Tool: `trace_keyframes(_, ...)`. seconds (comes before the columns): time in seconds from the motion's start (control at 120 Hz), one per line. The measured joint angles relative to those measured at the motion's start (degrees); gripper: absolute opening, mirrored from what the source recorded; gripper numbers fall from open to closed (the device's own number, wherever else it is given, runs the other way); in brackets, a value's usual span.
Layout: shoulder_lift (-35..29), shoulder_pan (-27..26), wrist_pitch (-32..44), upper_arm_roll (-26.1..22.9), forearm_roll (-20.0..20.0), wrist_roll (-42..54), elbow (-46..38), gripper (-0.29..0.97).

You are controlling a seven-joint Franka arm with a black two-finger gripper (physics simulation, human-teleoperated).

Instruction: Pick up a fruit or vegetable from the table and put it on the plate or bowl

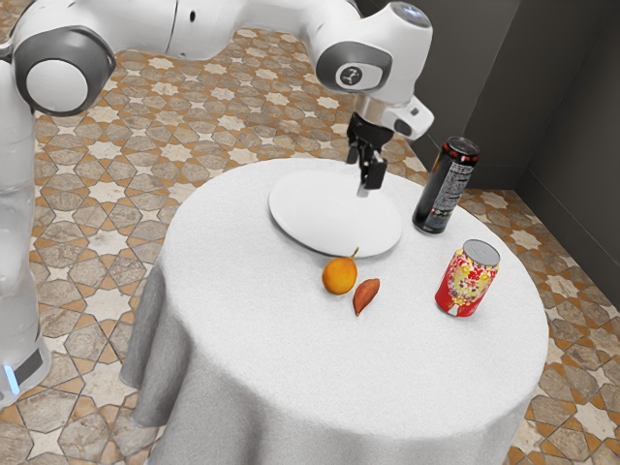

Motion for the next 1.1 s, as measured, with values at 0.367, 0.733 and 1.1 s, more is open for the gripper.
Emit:
trace_keyframes(0.367, 1.21, 1.96, 2.21, -2.64, -5.27, 0.24, -1.30, 0.68)
trace_keyframes(0.733, 3.18, 10.61, 7.63, -14.29, -8.46, -1.28, -9.87, 0.68)
trace_keyframes(1.1, -1.56, 11.46, 12.43, -19.17, -9.38, -2.65, -14.92, 0.68)
